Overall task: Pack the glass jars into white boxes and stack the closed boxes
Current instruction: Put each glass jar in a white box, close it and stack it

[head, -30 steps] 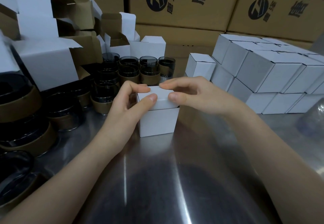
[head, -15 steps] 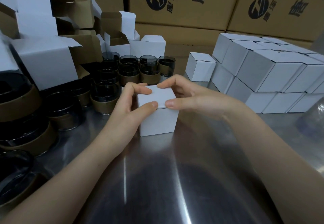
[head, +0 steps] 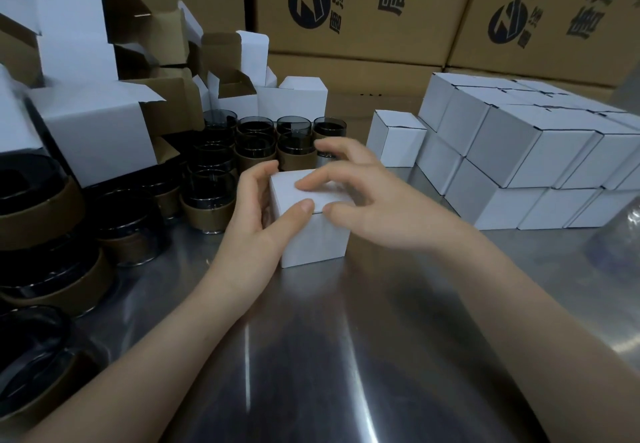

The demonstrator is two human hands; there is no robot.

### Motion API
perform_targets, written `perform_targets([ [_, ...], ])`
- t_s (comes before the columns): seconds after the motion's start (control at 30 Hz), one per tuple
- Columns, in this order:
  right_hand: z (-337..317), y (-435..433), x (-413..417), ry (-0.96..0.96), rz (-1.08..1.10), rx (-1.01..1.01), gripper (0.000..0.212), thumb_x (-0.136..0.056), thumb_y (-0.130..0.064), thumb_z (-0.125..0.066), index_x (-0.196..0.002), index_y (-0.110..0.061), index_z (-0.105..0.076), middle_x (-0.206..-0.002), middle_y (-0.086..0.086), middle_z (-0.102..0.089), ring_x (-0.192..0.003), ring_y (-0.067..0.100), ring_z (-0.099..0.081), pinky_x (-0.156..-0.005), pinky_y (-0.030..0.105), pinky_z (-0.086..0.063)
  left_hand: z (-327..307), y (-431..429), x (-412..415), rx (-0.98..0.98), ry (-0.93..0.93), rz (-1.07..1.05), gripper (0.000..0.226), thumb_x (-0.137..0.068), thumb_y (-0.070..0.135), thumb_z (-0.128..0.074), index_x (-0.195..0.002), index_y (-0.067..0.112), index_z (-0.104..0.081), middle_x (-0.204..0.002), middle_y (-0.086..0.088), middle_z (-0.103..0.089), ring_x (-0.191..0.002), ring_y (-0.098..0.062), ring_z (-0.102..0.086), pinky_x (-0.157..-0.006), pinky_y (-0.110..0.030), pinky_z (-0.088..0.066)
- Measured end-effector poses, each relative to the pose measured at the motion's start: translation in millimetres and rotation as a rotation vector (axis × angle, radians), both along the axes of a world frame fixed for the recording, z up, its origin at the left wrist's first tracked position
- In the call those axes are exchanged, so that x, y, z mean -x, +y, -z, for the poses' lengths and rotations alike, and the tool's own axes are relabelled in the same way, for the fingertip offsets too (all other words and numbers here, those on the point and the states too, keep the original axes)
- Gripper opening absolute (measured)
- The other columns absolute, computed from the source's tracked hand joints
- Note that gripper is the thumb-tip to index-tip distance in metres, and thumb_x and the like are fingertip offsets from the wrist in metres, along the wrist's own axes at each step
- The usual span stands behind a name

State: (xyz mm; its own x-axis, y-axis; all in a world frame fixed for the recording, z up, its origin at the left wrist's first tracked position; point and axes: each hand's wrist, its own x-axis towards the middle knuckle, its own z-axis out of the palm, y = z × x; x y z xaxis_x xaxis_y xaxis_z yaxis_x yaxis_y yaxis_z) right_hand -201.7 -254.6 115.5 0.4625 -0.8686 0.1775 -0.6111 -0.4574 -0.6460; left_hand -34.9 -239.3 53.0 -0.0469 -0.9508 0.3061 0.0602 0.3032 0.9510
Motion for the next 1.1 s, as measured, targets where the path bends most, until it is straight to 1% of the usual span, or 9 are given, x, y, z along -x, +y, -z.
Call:
perform_targets([
  [0.1,7,6,-7,0.131,-0.049,0.146,0.048,-0.085,-0.018,-0.068,-0.131,-0.029,-0.058,-0.147,-0.011,-0.038,-0.141,0.005,-0.025,-0.117,0.040,-0.023,2,0,0,0.021,-0.049,-0.031,0.071,-0.079,0.042,-0.064,-0.142,0.028,-0.034,-0.134,0.019,-0.050,-0.121,0.011,-0.048,-0.098,-0.011,-0.042],
  [0.2,12,5,-10,0.221,-0.025,0.308,0.051,-0.083,-0.034,-0.073,-0.131,-0.031,-0.056,-0.139,-0.012,-0.045,-0.135,0.007,-0.030,-0.106,0.035,-0.023,3,0,-1,0.027,-0.090,-0.025,0.070,-0.084,0.048,-0.066,-0.143,0.032,-0.034,-0.128,0.031,-0.051,-0.120,0.016,-0.046,-0.095,-0.007,-0.042],
  [0.3,13,-1,-8,0.237,0.038,0.364,0.046,-0.084,-0.041,-0.070,-0.126,-0.030,-0.057,-0.137,-0.009,-0.047,-0.131,0.014,-0.031,-0.098,0.035,-0.024,3,0,1,0.026,-0.106,-0.019,0.057,-0.083,0.048,-0.067,-0.133,0.037,-0.040,-0.117,0.040,-0.056,-0.117,0.016,-0.049,-0.090,-0.008,-0.044],
  [0.4,13,-9,0,0.292,0.110,0.400,0.045,-0.083,-0.048,-0.067,-0.123,-0.033,-0.056,-0.131,-0.014,-0.053,-0.123,0.017,-0.033,-0.089,0.034,-0.022,6,-1,1,0.018,-0.146,-0.049,0.063,-0.076,0.055,-0.066,-0.131,0.031,-0.047,-0.127,0.019,-0.058,-0.125,0.000,-0.051,-0.103,-0.029,-0.045],
  [0.47,14,-15,7,0.337,0.178,0.427,0.046,-0.081,-0.053,-0.067,-0.121,-0.035,-0.054,-0.127,-0.014,-0.055,-0.121,0.017,-0.033,-0.083,0.031,-0.018,7,-1,0,0.020,-0.179,-0.069,0.064,-0.073,0.059,-0.061,-0.127,0.027,-0.051,-0.128,0.009,-0.059,-0.125,-0.011,-0.053,-0.105,-0.042,-0.044],
  [0.6,17,-29,22,0.387,0.378,0.428,0.050,-0.076,-0.060,-0.068,-0.118,-0.038,-0.053,-0.120,-0.009,-0.051,-0.118,0.017,-0.034,-0.079,0.028,-0.011,9,-1,1,0.009,-0.229,-0.095,0.050,-0.075,0.055,-0.061,-0.117,0.029,-0.057,-0.124,0.002,-0.060,-0.121,-0.016,-0.055,-0.103,-0.047,-0.044],
  [0.7,20,-38,33,0.349,0.513,0.371,0.051,-0.075,-0.059,-0.069,-0.117,-0.035,-0.053,-0.114,-0.004,-0.047,-0.119,0.024,-0.042,-0.087,0.032,-0.016,9,-1,1,0.009,-0.258,-0.115,0.040,-0.078,0.047,-0.060,-0.114,0.030,-0.059,-0.122,0.004,-0.059,-0.120,-0.009,-0.053,-0.105,-0.043,-0.043],
  [0.9,21,-48,51,0.354,0.748,0.316,0.051,-0.084,-0.048,-0.065,-0.128,-0.023,-0.056,-0.128,0.011,-0.047,-0.125,0.034,-0.042,-0.101,0.043,-0.032,7,1,1,0.011,-0.285,-0.116,0.036,-0.079,0.043,-0.057,-0.111,0.027,-0.061,-0.120,0.009,-0.057,-0.122,-0.004,-0.051,-0.106,-0.039,-0.042],
  [1.1,22,-53,60,0.465,0.891,0.307,0.037,-0.085,-0.035,-0.055,-0.112,-0.009,-0.058,-0.120,0.016,-0.041,-0.120,0.037,-0.034,-0.096,0.042,-0.029,5,3,3,0.012,-0.299,-0.113,0.033,-0.080,0.040,-0.056,-0.109,0.027,-0.061,-0.116,0.012,-0.057,-0.118,-0.001,-0.051,-0.104,-0.034,-0.043],
])
